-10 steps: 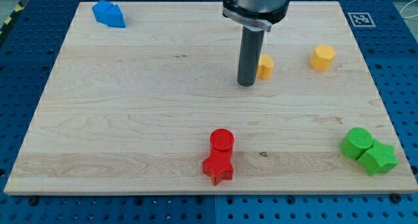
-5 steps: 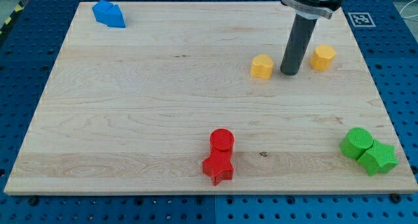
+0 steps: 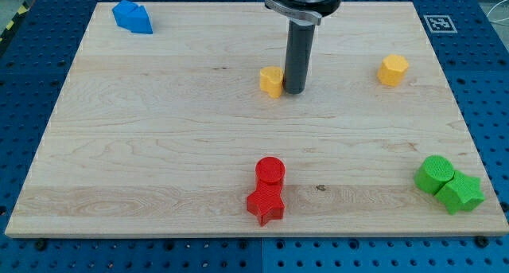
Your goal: Slide the yellow heart to the top of red circle
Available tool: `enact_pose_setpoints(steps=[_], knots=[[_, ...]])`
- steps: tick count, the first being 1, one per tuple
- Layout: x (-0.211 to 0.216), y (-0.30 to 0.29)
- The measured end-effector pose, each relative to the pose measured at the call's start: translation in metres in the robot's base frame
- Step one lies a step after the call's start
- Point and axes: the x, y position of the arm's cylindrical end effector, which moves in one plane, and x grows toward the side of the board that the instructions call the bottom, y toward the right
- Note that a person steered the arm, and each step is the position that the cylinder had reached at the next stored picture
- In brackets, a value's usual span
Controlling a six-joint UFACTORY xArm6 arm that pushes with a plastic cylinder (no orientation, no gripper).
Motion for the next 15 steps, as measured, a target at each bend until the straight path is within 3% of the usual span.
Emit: enact_pose_setpoints(steps=[2,4,8,13,15], knots=[[-0.056,0.009],[-0.076,-0.034],[-0.049,-0.042],[0.061,-0.044],[0.003,-0.041]])
